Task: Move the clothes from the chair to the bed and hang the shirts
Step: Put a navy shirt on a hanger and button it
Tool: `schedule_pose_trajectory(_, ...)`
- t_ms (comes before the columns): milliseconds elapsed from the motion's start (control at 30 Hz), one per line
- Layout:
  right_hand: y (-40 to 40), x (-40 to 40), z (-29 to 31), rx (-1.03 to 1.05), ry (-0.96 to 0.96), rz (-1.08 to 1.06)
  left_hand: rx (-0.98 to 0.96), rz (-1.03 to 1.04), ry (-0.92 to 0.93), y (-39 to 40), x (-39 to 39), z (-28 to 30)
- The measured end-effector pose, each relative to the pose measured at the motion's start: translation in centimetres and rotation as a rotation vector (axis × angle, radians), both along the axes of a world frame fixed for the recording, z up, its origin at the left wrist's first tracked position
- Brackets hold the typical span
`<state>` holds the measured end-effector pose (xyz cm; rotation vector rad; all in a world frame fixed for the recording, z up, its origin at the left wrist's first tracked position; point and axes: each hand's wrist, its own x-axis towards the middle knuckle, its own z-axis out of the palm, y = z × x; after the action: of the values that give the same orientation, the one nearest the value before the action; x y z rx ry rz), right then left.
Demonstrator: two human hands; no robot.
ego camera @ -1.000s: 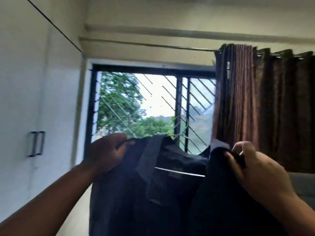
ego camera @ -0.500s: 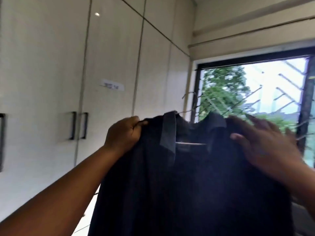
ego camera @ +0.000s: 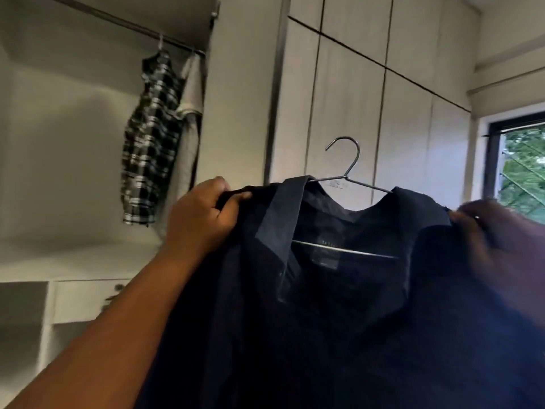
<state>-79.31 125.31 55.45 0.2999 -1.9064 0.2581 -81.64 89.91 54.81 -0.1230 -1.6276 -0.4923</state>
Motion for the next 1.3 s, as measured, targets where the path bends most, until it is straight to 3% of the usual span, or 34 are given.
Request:
schedule_pose_trajectory(167, -12.9, 2.6, 2.6, -0.027, 0.016, 0.083, 0.019, 0.156, 0.055, -12.3, 5.2, 1.9)
schedule_pose_trajectory(400, -24.7, 2.8, 10.4, 0.185, -0.077, 0.280, 0.041, 0.231, -0.178, -29.4, 8.0, 5.7)
schedule_pose_trajectory(467, -27.7, 2.3, 12.1, 0.227, -0.124, 0.303, 0.054, 0.290, -0.184, -30.9, 9.3, 7.4)
schedule_pose_trajectory(633, -35.4, -1.6, 16.4, 0.201, 0.059, 0.227, 0.091, 0.478, -0.313, -34.9, 9.4, 13.1)
schedule_pose_trajectory(733, -39.4, -5.5, 20.0, 0.177, 0.097, 0.197, 0.088, 0.580, -0.292, -37.4, 8.4, 16.8)
schedule_pose_trajectory(933, -43.7, -10.1, 25.9, 0.064, 0.177, 0.237, -0.074, 0.729, -0.169, -41.1, 7.0, 20.8)
schedule_pose_trajectory(1100, -47.6, -14.8, 29.8, 0.026, 0.220, 0.224, -0.278, 0.876, -0.229, -44.6, 4.6, 22.1)
schedule_pose_trajectory(1300, -51.1, -18.1, 33.7, -0.046, 0.350, 0.167, -0.363, 1.050, -0.242, -50.9, 1.7, 25.2)
